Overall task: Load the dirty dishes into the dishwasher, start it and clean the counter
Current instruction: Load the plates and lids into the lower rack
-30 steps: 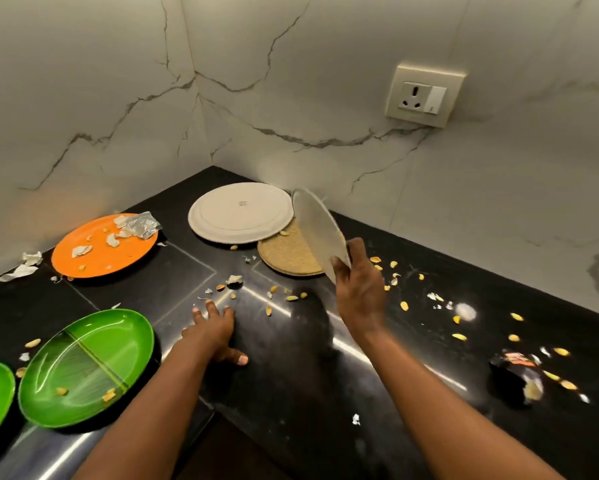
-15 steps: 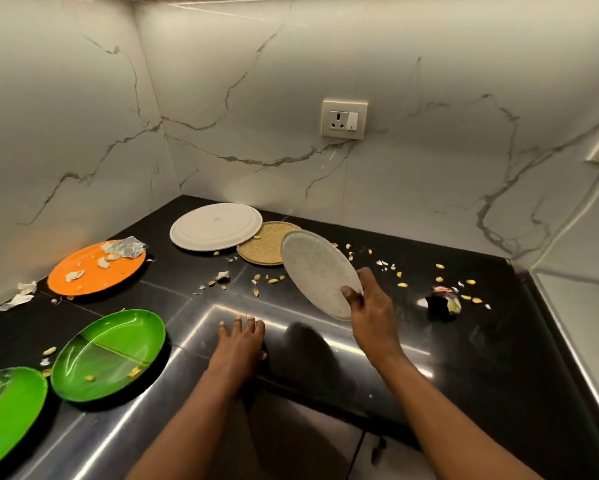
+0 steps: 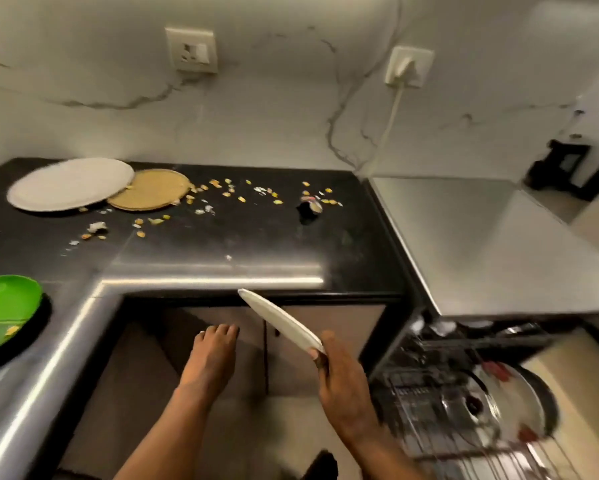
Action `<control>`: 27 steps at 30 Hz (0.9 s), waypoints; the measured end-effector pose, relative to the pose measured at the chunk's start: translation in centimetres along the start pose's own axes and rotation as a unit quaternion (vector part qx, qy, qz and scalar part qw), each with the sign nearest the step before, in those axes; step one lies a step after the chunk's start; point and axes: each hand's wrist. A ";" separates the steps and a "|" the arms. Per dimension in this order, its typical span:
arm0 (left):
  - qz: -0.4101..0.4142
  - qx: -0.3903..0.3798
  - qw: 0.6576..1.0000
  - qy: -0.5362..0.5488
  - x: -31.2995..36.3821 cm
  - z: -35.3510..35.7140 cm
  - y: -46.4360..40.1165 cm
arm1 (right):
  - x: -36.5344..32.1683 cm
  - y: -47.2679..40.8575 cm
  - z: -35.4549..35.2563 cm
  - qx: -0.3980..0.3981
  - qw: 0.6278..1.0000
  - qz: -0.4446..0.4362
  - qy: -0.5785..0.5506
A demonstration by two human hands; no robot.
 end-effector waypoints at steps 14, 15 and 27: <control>0.142 -0.298 0.944 0.018 19.7 19.4 4.4 | 16.0 23.2 -8.5 -0.025 0.907 0.411 0.090; 0.153 -0.313 0.937 0.013 21.2 21.3 4.4 | 17.1 23.9 -8.9 -0.018 0.899 0.428 0.091; 0.221 -0.443 0.869 -0.015 32.9 47.3 5.6 | 36.4 28.8 -5.6 0.062 0.884 0.455 0.089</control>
Point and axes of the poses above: each hand's wrist, its own y-axis away from the middle knuckle, its own z-axis out of the palm, x = y × z, and after that the axes turned 10 degrees about y, right-handed
